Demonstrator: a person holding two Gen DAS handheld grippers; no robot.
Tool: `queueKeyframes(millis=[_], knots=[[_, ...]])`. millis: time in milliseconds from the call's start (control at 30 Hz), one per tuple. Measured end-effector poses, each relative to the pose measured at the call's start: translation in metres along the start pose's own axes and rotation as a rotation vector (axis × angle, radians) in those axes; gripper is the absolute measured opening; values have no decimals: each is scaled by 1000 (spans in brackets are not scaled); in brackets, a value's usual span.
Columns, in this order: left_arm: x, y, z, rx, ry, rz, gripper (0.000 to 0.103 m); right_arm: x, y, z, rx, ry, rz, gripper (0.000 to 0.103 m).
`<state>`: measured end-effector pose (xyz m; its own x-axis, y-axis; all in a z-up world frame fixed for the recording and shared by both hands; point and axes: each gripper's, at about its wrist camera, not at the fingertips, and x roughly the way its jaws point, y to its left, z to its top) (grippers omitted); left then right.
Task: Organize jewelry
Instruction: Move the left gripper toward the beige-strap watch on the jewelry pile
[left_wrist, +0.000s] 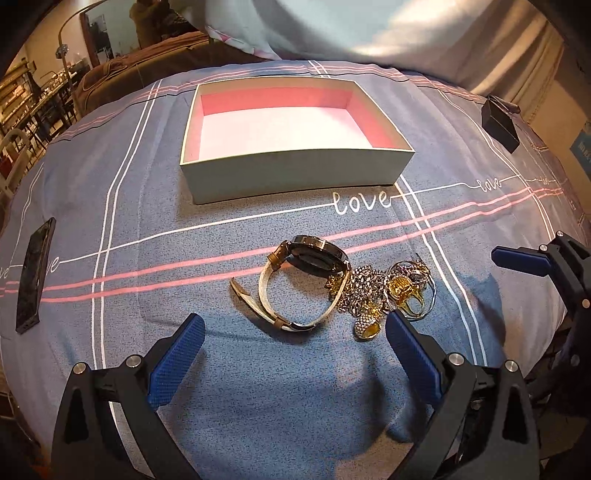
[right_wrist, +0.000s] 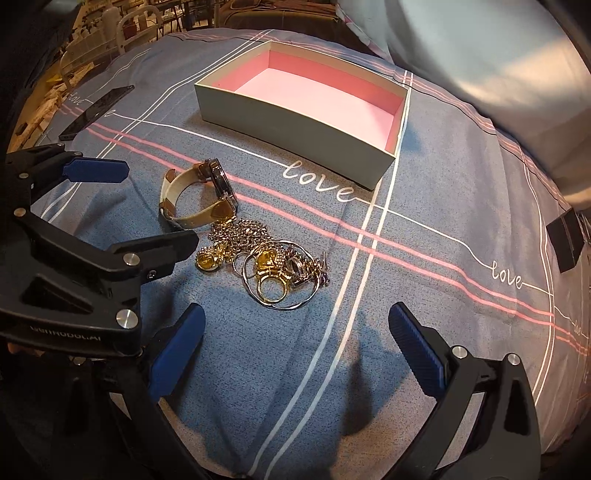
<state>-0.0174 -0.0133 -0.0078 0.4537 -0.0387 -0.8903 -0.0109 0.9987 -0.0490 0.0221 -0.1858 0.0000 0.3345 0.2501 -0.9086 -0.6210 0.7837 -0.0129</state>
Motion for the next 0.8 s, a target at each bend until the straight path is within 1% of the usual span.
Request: queueKeyframes(millis=[133, 200, 333, 467, 533, 800], knots=[[-1, 2, -3, -12, 0, 4, 97, 3, 0, 0, -1, 11, 2, 98], [-1, 4, -5, -22, 1, -6, 97, 4, 1, 0, -4, 16, 6, 98], [2, 7, -5, -37, 11, -22, 97, 7, 2, -2, -11, 27, -14, 98], [6, 4, -3, -32, 11, -40, 97, 9, -1, -4, -9, 31, -23, 98], [8, 3, -2, -33, 14, -64, 97, 11, -3, -4, -7, 30, -25, 98], [19, 5, 5, -28, 4, -92, 96, 16, -16, -11, 27, 44, -30, 98]])
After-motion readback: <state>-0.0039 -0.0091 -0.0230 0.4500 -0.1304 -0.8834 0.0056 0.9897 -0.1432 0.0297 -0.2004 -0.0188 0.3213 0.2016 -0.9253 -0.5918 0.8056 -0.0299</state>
